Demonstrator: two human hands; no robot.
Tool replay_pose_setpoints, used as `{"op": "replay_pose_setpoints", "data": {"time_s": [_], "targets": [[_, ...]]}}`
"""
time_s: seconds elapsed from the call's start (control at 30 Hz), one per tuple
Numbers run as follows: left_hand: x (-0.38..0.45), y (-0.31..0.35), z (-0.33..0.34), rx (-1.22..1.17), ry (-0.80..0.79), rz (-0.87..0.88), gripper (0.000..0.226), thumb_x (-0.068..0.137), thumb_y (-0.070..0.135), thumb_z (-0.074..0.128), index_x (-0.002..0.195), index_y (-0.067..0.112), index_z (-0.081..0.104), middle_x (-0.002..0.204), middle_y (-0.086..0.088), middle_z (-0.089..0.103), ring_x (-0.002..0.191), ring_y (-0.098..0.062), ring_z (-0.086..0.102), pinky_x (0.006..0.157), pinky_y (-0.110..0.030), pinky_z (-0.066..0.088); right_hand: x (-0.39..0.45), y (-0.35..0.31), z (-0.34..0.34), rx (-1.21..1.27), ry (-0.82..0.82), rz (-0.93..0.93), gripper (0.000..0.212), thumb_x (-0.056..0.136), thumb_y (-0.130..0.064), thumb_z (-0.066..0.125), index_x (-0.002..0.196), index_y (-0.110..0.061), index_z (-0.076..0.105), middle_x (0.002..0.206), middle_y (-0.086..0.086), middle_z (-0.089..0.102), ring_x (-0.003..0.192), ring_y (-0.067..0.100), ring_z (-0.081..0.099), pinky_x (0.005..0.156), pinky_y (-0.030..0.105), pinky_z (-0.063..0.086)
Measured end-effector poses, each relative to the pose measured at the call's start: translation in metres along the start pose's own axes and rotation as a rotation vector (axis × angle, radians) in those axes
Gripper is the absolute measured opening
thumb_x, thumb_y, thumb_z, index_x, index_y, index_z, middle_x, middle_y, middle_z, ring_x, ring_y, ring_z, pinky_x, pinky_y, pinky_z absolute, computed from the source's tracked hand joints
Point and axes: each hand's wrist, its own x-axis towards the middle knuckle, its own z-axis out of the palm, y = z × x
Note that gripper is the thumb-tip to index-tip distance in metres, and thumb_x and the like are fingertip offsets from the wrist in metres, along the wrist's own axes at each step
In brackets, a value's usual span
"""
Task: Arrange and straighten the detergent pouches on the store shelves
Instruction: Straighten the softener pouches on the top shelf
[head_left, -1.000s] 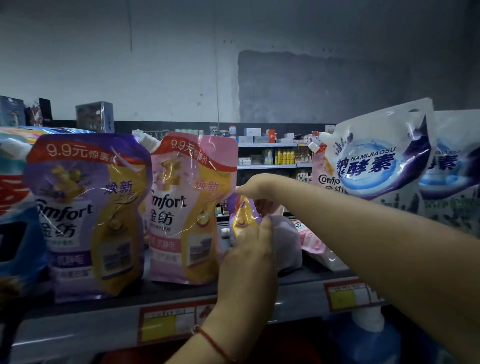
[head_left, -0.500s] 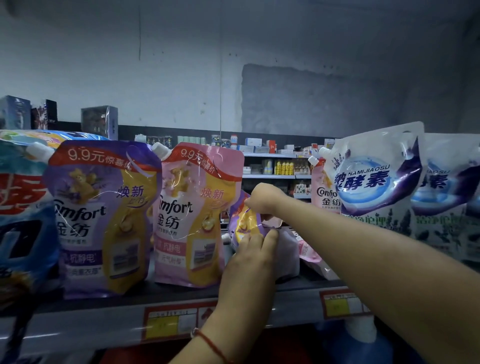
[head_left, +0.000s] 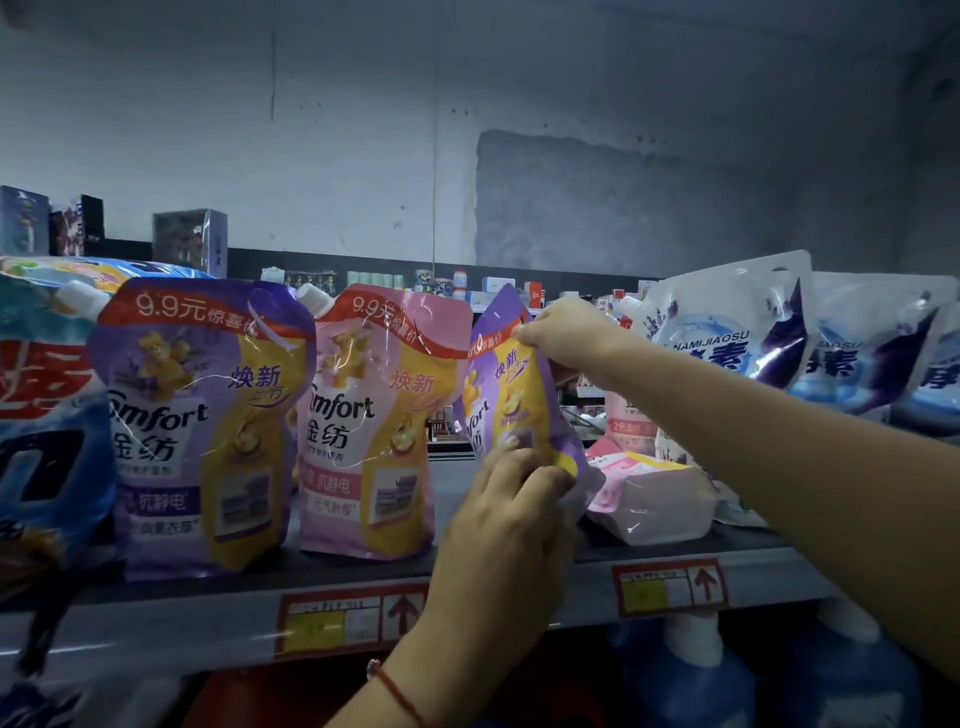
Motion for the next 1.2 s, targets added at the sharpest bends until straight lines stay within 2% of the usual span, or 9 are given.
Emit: {"op": "replay_pose_setpoints", "data": {"time_s": [0.13,0.3,0.37,0.53,0.7,0.83,0.97,1.1,1.2], "targets": [[0.013,0.007,-0.005,0.073,0.094,-0.232,0.04,0.092,0.059,0.048,0.077,0.023,0.056,0.091,0.007,0.044,0.088,-0.012,0.04,0.071,-0.026,0.034,-0.019,-0.003,-0.019,0.273,-0.017,-0.016,0.013,0.096,-0.016,0.06,0.093,-0.004,0.06,0.074,0.011,0.067,0.043,0.013,0.063,0.042,0.023,0.052],[0.022,0.008,0.002,-0.039,0.024,-0.381,0.084,0.08,0.067,0.061,0.146,0.028,0.026,0.145,-0.005,0.031,0.131,-0.025,0.035,0.102,-0.041,0.042,-0.029,0.007,-0.016,0.569,-0.02,-0.033,0.016,0.098,-0.018,0.057,0.093,-0.004,0.063,0.081,0.011,0.071,0.062,0.019,0.068,0.064,0.035,0.06],[0.022,0.011,0.008,0.058,0.002,-0.375,0.091,0.083,0.06,0.066,0.153,0.032,0.013,0.157,-0.012,0.015,0.143,-0.034,0.025,0.107,-0.047,0.039,-0.032,0.014,-0.008,0.744,-0.015,-0.009,0.017,0.098,-0.015,0.056,0.102,-0.001,0.063,0.084,0.013,0.071,0.067,0.022,0.069,0.067,0.039,0.061],[0.024,-0.006,0.024,0.454,-0.032,-0.156,0.089,0.075,0.029,0.078,0.154,0.023,0.036,0.156,-0.026,0.03,0.135,-0.054,0.036,0.103,-0.067,0.038,-0.035,0.034,0.016,1.091,-0.07,0.066,0.016,0.1,-0.015,0.051,0.106,-0.004,0.061,0.084,0.014,0.07,0.069,0.025,0.068,0.07,0.04,0.059],[0.019,-0.019,0.019,0.598,-0.219,-0.168,0.105,0.057,0.033,0.085,0.152,0.031,0.039,0.148,-0.017,0.038,0.128,-0.043,0.046,0.093,-0.055,0.042,-0.037,0.054,0.037,1.227,-0.122,0.206,0.027,0.104,-0.024,0.042,0.095,-0.01,0.063,0.077,0.011,0.072,0.066,0.023,0.068,0.074,0.039,0.056],[0.02,-0.022,0.016,0.655,-0.249,-0.162,0.101,0.056,0.027,0.088,0.148,0.027,0.047,0.139,-0.02,0.051,0.12,-0.043,0.054,0.076,-0.049,0.055,-0.034,0.062,0.029,1.056,-0.079,0.131,0.02,0.102,-0.021,0.046,0.103,-0.008,0.061,0.091,0.014,0.07,0.076,0.026,0.067,0.079,0.041,0.056],[0.022,-0.021,0.016,0.694,-0.268,-0.139,0.103,0.06,0.029,0.087,0.151,0.026,0.04,0.142,-0.021,0.047,0.124,-0.043,0.05,0.086,-0.052,0.052,-0.037,0.067,0.013,0.687,-0.078,-0.006,0.023,0.102,-0.024,0.048,0.102,-0.008,0.064,0.103,0.018,0.07,0.084,0.029,0.067,0.083,0.043,0.057],[0.026,-0.013,0.009,0.686,-0.265,-0.083,0.095,0.056,0.028,0.088,0.143,0.017,0.053,0.137,-0.026,0.052,0.12,-0.049,0.052,0.092,-0.062,0.047,-0.039,0.075,-0.021,-0.064,-0.022,-0.345,0.029,0.102,-0.03,0.046,0.093,-0.016,0.07,0.094,0.005,0.073,0.09,0.027,0.066,0.086,0.046,0.052],[0.032,0.003,0.008,0.627,-0.217,-0.03,0.073,0.068,0.033,0.077,0.135,0.014,0.059,0.139,-0.025,0.051,0.124,-0.048,0.051,0.099,-0.064,0.043,-0.042,0.079,-0.049,-0.551,-0.077,-0.425,0.031,0.103,-0.031,0.044,0.114,-0.018,0.069,0.111,0.004,0.071,0.103,0.024,0.062,0.089,0.036,0.048]]}}
